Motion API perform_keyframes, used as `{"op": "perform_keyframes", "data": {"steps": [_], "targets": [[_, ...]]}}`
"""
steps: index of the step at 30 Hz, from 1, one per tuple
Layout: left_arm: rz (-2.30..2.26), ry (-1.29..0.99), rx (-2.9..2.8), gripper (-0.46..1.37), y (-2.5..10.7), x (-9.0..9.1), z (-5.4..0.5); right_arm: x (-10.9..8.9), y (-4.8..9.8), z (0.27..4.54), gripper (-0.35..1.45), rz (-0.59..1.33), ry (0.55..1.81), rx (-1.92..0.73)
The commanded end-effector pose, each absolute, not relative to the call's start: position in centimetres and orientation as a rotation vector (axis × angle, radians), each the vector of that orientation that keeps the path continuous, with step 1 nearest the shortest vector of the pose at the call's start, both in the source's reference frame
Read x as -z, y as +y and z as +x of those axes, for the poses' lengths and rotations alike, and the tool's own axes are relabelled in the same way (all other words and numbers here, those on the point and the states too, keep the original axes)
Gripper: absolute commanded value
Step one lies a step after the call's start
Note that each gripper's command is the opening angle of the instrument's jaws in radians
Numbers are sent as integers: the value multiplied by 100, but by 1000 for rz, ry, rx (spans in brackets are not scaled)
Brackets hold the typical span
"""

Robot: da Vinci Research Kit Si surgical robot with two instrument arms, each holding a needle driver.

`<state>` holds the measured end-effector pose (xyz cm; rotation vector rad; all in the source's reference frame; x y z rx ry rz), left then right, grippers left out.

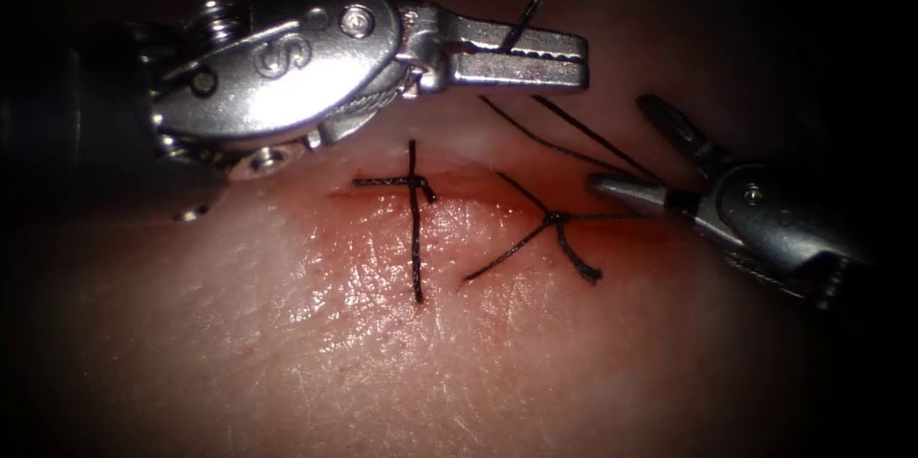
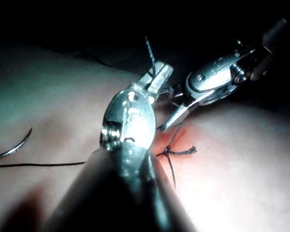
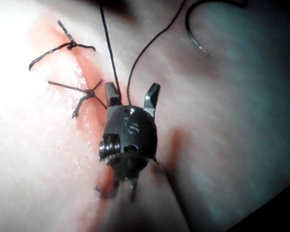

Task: Wound Closure
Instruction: Cut the suture with the right gripper

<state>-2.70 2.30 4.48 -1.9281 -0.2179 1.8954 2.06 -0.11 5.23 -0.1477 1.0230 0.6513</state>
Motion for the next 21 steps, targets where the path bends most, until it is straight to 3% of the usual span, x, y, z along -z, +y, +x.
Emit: {"op": "perform_keyframes", "data": {"steps": [1, 6, 21], "targets": [[-1924, -210, -1896, -35, 232, -448, -265, -525, -11, 210, 129, -132, 1033, -637], [-1904, -180, -1893, -35, 244, -446, -239, -531, -5, 233, 118, -109, 1056, -614], [-1869, -138, -1892, -35, 264, -443, -191, -538, 5, 290, 111, -73, 1113, -576]]}}
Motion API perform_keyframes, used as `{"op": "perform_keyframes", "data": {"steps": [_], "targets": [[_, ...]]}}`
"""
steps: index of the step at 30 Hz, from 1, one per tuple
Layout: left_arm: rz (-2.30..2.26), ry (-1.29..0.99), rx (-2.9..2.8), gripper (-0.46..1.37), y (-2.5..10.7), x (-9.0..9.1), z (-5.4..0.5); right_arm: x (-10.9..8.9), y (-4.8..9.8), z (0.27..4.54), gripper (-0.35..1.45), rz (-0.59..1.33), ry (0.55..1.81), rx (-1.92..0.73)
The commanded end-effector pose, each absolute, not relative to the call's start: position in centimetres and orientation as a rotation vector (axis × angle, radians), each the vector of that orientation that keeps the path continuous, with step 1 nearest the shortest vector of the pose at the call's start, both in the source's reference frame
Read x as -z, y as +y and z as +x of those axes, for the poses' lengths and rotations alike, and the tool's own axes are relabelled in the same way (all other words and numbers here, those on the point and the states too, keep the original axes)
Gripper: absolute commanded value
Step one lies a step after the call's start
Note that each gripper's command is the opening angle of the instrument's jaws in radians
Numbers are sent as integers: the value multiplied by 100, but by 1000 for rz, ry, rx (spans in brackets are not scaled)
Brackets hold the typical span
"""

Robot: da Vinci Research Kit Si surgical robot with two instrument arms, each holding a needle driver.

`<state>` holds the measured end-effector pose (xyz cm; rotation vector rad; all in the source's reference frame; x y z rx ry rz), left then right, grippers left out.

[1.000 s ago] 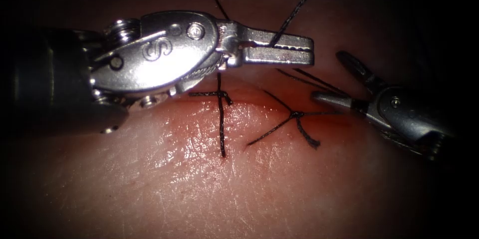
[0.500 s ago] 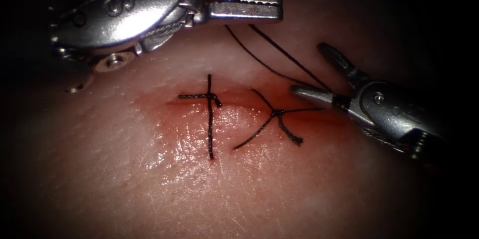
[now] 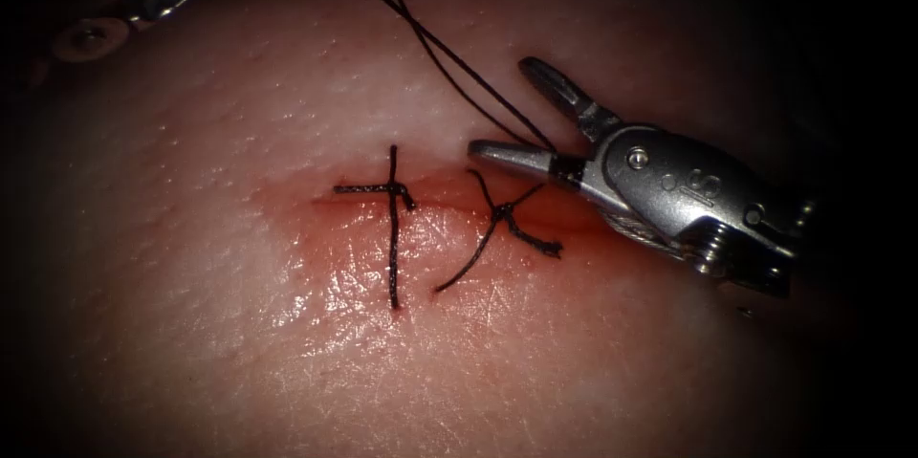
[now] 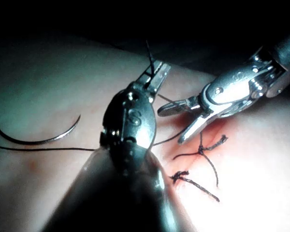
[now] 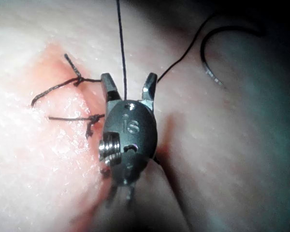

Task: Wound Closure
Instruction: Cut the suture with the right gripper

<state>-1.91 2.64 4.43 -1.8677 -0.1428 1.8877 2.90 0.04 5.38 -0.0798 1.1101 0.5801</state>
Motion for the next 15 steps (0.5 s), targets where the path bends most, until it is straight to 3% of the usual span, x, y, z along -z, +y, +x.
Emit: {"op": "perform_keyframes", "data": {"steps": [1, 15], "targets": [[-1868, -138, -1891, -35, 265, -442, -188, -538, 6, 294, 111, -70, 1116, -574], [-1859, -131, -1889, -35, 281, -442, -164, -529, 10, 318, 124, -50, 1130, -563]]}}
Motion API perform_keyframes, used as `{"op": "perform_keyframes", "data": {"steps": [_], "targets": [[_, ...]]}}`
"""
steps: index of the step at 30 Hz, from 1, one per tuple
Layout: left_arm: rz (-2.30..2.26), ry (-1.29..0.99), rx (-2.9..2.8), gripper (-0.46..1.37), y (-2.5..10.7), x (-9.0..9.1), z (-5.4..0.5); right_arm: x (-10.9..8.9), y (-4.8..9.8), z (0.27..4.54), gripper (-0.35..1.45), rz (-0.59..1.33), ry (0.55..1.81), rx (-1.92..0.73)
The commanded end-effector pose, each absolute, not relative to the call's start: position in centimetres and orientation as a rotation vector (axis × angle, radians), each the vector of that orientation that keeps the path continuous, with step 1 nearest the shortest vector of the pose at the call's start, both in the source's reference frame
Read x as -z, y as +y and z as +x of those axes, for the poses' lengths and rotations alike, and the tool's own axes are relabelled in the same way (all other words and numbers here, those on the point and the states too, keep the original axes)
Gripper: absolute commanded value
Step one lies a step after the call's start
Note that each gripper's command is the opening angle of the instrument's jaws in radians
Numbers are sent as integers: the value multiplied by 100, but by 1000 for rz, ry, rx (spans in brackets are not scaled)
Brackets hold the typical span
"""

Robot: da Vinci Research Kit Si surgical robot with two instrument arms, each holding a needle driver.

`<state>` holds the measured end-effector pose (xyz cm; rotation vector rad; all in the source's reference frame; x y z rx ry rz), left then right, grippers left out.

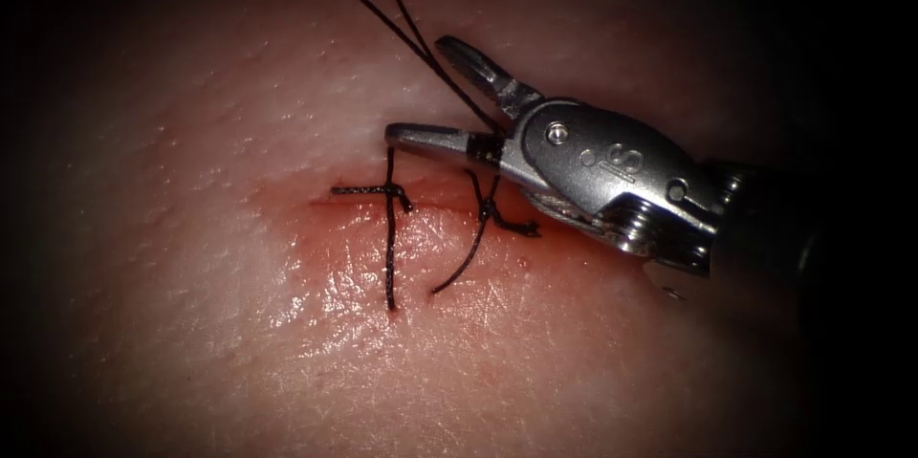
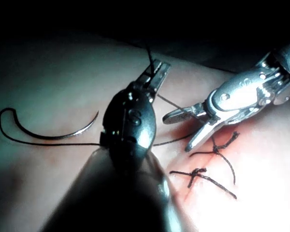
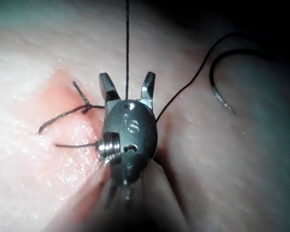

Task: Wound Closure
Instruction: Cut the suture with the right gripper

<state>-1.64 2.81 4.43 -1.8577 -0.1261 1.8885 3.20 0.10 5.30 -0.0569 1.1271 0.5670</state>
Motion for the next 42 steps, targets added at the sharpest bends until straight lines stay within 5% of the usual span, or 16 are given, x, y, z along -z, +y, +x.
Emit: {"op": "perform_keyframes", "data": {"steps": [1, 16, 42], "targets": [[-1859, -128, -1892, -35, 285, -441, -161, -530, 10, 316, 126, -56, 1125, -566], [-1864, -103, -1912, -35, 323, -429, -145, -543, -5, 324, 142, -66, 1112, -549], [-1861, -97, -1911, -35, 327, -430, -161, -562, -13, 369, 139, -26, 1113, -533]]}}
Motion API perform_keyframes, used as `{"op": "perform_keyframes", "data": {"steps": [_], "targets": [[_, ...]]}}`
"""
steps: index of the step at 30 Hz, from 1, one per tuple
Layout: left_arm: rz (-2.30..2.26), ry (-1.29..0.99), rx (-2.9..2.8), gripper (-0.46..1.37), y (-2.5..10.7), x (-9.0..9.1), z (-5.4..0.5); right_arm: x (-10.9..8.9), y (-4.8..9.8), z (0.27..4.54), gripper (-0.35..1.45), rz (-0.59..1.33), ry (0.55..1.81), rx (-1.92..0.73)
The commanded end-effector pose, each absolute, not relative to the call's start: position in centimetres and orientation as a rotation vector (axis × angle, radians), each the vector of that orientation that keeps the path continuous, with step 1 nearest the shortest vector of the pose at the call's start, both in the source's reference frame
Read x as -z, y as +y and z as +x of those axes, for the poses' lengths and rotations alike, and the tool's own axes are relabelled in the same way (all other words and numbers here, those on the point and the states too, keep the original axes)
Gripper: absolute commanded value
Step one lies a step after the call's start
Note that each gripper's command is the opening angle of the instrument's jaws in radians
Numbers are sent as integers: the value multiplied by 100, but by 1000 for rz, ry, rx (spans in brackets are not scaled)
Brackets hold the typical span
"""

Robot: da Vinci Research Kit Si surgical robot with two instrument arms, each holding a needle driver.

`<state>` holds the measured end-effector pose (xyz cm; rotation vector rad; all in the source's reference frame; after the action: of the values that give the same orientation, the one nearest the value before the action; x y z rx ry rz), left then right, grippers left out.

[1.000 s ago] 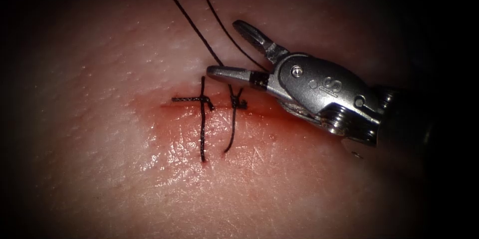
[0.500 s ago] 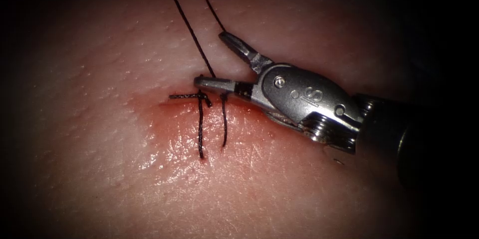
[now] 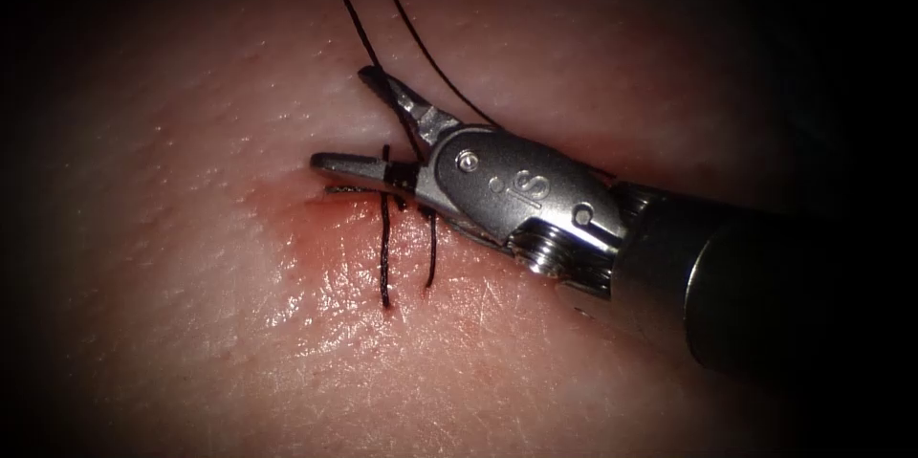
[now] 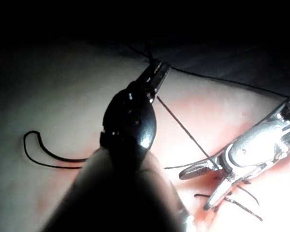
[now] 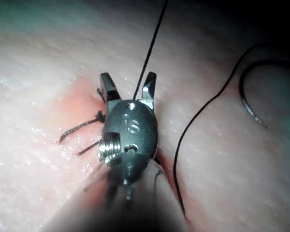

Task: Wound Closure
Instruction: Cut the suture with the right gripper

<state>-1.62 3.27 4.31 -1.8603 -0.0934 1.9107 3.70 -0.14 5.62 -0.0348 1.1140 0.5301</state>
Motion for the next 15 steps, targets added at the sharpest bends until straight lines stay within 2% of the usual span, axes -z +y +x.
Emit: {"op": "perform_keyframes", "data": {"steps": [1, 15], "targets": [[-1862, -100, -1910, -35, 327, -428, -161, -563, -12, 369, 140, -31, 1109, -537], [-1879, -111, -1910, -35, 325, -406, -169, -564, -5, 370, 139, -37, 1100, -549]]}}
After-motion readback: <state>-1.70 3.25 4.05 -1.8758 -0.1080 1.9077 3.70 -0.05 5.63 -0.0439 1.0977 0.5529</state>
